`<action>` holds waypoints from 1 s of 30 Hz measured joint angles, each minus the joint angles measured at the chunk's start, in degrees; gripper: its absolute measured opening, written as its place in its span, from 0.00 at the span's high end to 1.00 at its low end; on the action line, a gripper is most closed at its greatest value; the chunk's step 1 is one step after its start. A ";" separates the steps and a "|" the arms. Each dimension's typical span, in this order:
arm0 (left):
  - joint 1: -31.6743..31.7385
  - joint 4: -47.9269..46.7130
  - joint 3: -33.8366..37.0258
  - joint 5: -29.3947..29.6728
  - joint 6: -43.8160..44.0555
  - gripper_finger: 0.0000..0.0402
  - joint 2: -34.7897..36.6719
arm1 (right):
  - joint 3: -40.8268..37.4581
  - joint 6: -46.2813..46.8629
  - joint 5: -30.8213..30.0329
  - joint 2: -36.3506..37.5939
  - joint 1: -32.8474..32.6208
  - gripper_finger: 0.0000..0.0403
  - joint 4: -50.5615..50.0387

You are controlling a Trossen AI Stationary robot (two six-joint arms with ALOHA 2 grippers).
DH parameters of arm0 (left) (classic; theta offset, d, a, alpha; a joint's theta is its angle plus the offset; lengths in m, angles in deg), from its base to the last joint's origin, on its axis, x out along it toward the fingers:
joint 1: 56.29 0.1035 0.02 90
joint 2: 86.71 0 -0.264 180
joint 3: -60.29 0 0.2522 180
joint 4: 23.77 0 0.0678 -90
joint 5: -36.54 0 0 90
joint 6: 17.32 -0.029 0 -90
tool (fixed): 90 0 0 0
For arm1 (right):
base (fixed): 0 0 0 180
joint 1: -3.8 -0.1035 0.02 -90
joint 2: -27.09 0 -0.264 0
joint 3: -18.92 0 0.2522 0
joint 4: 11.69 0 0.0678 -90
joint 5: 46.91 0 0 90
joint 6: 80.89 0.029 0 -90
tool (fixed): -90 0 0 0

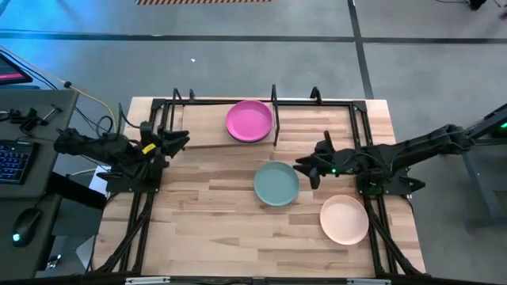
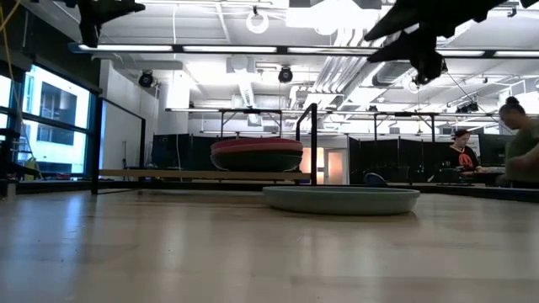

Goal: Place and stack plates onto a shelf
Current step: Put the green plate on the shelf

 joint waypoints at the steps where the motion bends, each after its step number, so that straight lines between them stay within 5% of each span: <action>1: 0.00 0.42 0.00 0.00 -0.99 0.58 -0.39 | 0.24 -1.06 -0.14 0.21 0.00 0.65 0.07; 19: 0.00 1.90 0.00 -0.75 -17.80 0.58 -2.29 | 0.94 -0.64 0.66 -0.45 -0.04 0.65 0.79; 30: 0.00 1.94 0.00 -0.76 -20.91 0.58 -2.33 | 6.44 -5.80 7.73 -10.17 -0.04 0.65 0.17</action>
